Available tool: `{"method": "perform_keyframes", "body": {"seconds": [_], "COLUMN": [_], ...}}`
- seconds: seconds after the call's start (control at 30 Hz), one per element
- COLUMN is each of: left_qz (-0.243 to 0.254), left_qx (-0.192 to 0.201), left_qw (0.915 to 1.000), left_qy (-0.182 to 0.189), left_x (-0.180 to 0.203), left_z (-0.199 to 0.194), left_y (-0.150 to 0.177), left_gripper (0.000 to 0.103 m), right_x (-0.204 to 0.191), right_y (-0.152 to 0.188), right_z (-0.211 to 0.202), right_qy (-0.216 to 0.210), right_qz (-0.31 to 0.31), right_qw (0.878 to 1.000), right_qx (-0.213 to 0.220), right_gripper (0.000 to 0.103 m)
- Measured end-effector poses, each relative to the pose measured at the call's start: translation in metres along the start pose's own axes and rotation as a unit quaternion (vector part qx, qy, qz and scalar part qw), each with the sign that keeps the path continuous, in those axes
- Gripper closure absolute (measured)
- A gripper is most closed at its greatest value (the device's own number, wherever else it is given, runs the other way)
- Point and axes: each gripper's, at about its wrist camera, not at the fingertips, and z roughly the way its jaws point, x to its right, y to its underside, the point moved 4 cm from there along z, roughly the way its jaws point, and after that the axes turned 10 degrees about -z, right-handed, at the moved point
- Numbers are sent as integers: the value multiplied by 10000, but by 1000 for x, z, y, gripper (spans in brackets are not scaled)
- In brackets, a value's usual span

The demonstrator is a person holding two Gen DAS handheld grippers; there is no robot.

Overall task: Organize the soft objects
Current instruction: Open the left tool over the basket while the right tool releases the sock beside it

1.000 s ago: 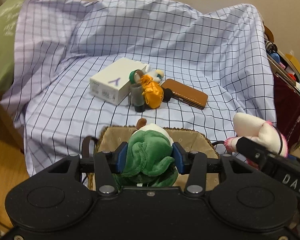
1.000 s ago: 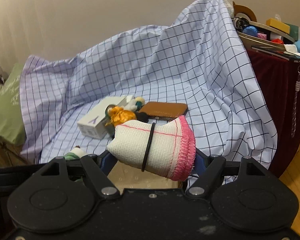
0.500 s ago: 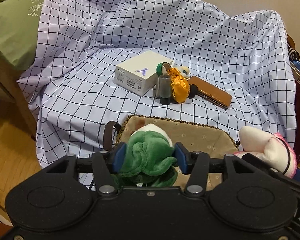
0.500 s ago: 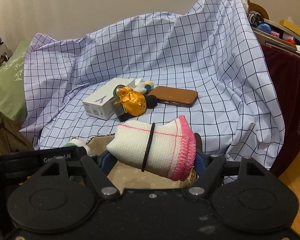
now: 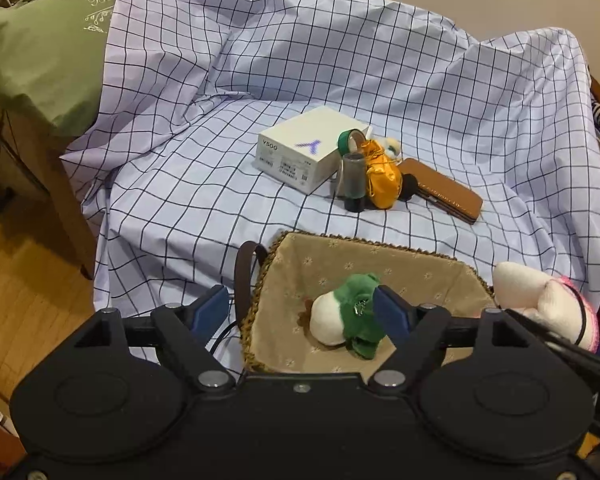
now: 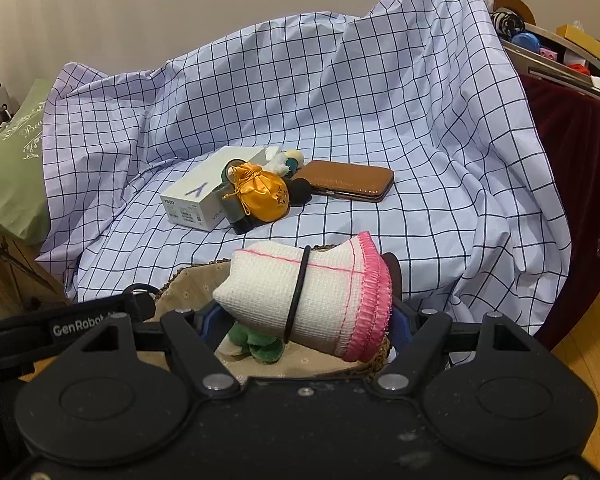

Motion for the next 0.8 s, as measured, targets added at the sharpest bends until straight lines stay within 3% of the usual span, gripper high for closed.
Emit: {"method": "perform_keyframes", "body": {"seconds": [0.13, 0.8], "left_qz": [97, 280], "left_qx": [-44, -67], "left_qw": [9999, 9996], "left_qy": [-8, -75], "left_x": [2, 7], "left_z": [0, 1], "left_y": [3, 4], "left_gripper": [28, 26], "right_x": [-1, 7], "right_y": [-1, 1], "right_z": [-1, 2], "right_qy": [-49, 38], "right_qz": [3, 106], "right_qw": [10000, 9999], "right_qx": [56, -52], "right_gripper": [21, 21]}}
